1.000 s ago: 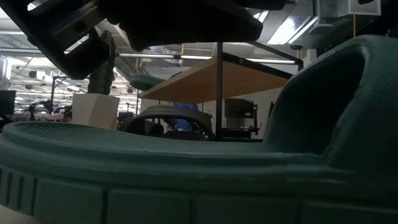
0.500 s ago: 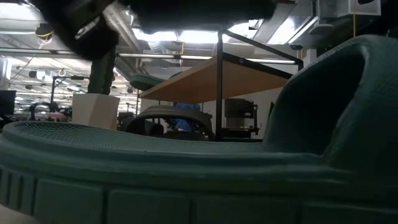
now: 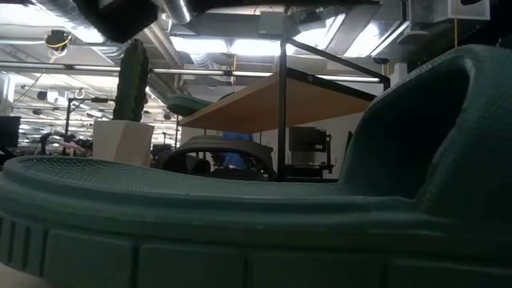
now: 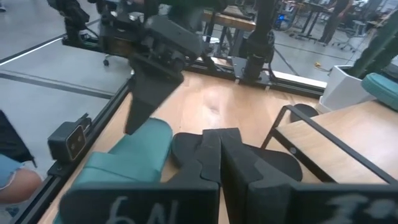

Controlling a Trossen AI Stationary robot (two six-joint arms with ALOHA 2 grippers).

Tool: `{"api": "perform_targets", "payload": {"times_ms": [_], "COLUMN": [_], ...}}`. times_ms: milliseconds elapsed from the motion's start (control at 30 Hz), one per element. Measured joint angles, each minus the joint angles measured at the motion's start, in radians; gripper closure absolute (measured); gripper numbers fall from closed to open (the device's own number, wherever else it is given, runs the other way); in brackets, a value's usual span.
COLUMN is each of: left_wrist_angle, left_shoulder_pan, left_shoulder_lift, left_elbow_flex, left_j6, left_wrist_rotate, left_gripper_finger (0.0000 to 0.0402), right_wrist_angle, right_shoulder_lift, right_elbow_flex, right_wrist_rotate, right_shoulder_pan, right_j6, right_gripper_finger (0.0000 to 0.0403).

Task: Pick and place slides into the shelf
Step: Put the green slipper onto the shelf

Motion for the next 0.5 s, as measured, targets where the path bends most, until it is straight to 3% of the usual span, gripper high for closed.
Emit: {"api": "perform_targets", "payload": {"times_ms": [367, 500], "left_wrist_angle": [-0.017, -0.016], "left_shoulder_pan": [0.007, 0.007], "left_shoulder_lift": [0.001, 0.001], "left_elbow_flex": [0.000, 0.000], "left_j6": [-0.175, -0.175], "left_wrist_rotate": [0.020, 0.020], "left_gripper_finger": [0.0235, 0.0235], "right_wrist_angle": [-0.003, -0.003], "right_shoulder_lift": [0.000, 0.000], "right_elbow_flex": [0.000, 0.000], "right_wrist_rotate": [-0.013, -0.014], "right_shoulder_pan": [0.000, 0.000], "right_j6": [0.000, 0.000], "right_gripper_finger": [0.0400, 0.0400]}}
